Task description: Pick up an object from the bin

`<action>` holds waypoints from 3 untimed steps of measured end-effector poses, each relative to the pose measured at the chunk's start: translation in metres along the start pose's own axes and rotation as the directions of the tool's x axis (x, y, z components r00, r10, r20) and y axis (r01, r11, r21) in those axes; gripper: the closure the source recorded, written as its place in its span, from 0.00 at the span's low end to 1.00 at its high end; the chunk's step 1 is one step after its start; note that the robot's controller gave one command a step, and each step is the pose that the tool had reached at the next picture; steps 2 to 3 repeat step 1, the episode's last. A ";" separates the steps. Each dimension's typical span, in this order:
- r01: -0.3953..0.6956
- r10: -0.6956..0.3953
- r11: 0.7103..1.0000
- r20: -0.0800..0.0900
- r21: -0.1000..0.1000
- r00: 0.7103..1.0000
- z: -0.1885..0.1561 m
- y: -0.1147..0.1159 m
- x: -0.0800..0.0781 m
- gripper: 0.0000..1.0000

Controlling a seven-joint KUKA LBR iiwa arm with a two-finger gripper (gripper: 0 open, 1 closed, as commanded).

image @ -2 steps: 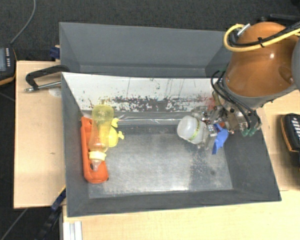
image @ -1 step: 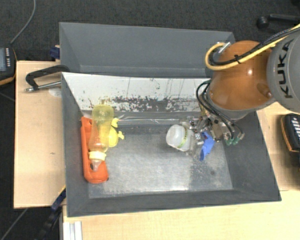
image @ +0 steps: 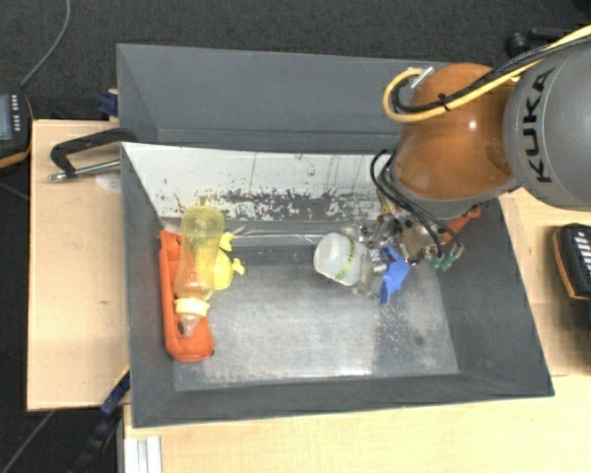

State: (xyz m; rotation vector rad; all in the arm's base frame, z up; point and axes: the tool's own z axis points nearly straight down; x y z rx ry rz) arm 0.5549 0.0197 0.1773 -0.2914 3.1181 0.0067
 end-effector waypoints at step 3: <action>0.024 -0.024 1.000 0.011 0.002 1.000 -0.040 -0.003 0.010 1.00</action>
Offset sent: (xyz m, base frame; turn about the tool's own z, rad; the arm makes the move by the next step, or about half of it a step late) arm 0.0051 -0.0011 0.1123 -0.0260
